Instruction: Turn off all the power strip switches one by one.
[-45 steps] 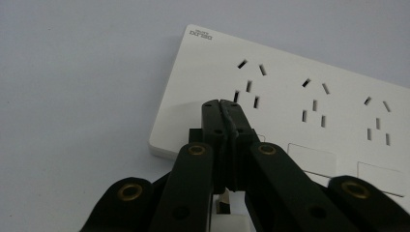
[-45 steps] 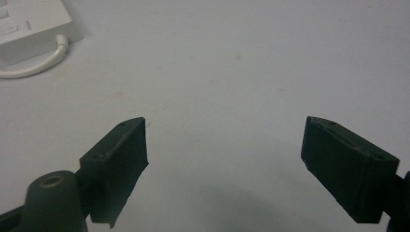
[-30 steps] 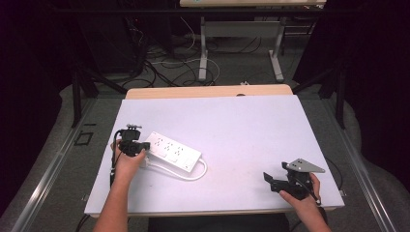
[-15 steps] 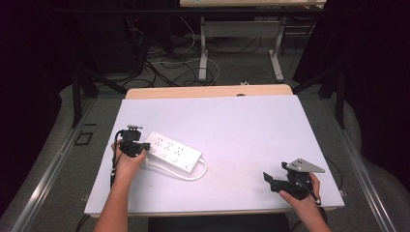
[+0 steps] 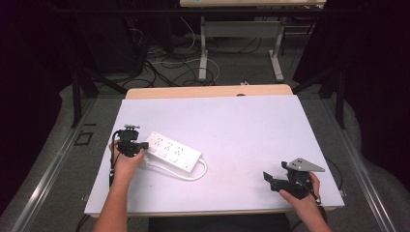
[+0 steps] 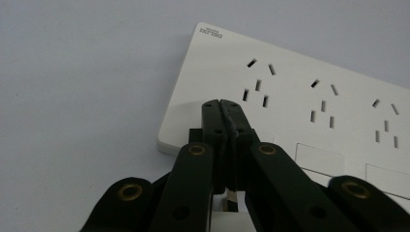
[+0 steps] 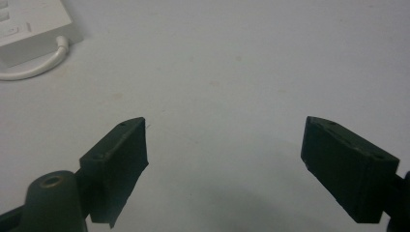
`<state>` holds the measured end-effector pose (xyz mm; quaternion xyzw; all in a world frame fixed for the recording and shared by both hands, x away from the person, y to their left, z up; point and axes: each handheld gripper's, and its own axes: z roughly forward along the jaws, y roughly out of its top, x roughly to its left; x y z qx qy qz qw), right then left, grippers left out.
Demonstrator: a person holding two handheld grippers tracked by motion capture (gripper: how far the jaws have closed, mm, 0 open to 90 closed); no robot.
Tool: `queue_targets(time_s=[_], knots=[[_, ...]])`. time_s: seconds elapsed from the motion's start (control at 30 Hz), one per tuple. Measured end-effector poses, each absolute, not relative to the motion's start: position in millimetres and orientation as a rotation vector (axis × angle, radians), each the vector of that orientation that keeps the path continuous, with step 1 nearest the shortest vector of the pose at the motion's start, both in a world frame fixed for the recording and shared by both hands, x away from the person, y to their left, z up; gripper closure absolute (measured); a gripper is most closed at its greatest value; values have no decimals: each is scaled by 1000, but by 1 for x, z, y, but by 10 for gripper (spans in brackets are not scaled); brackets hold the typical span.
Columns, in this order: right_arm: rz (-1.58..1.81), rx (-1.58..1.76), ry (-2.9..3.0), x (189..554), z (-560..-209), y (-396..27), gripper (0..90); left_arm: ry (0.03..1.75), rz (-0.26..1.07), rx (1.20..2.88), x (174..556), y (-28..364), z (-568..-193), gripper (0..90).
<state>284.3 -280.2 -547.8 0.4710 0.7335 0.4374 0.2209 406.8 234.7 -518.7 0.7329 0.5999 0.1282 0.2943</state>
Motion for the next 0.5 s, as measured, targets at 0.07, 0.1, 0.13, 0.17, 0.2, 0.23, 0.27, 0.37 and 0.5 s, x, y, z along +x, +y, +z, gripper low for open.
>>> queue_targets(time_s=[0.07, 0.1, 0.13, 0.17, 0.2, 0.23, 0.27, 0.37, 0.5], knots=[[1211, 1303, 2030, 284, -547, -279, 161, 1590, 341, 1955, 405, 235, -518, 900], [1211, 1301, 2030, 283, -547, -279, 161, 1588, 333, 1958, 404, 236, -517, 900], [1207, 1300, 2021, 283, -547, -278, 161, 1585, 331, 1955, 403, 236, -517, 900], [1204, 1299, 2024, 282, -547, -277, 161, 1587, 322, 1960, 403, 236, -515, 900], [1207, 1300, 2021, 282, -547, -277, 161, 1583, 332, 1945, 402, 236, -516, 900], [1206, 1298, 2019, 282, -546, -277, 161, 1584, 324, 1943, 402, 237, -515, 900], [1206, 1295, 2018, 282, -546, -278, 161, 1583, 312, 1952, 401, 238, -514, 900], [1205, 1298, 2023, 282, -546, -280, 161, 1579, 317, 1940, 400, 238, -513, 900], [1204, 1308, 2018, 282, -546, -281, 161, 1575, 328, 1929, 398, 238, -512, 900]])
